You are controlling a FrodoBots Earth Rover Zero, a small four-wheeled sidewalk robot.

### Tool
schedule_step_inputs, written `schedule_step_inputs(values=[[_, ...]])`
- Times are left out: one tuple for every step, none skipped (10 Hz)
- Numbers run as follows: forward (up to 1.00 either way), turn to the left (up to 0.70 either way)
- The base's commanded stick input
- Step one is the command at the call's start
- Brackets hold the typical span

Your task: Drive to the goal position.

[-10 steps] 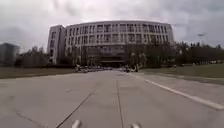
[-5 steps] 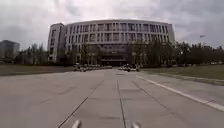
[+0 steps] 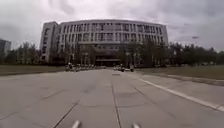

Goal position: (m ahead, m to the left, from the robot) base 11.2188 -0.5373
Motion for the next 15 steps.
schedule_step_inputs(values=[[0.85,0.00],[0.85,0.00],[0.85,0.00],[0.85,0.00],[0.85,0.00],[0.85,0.00],[0.85,0.00],[0.85,0.00],[0.85,0.00],[0.85,0.00],[0.85,0.00],[0.85,0.00],[0.85,0.00],[0.85,0.00],[0.85,0.00]])
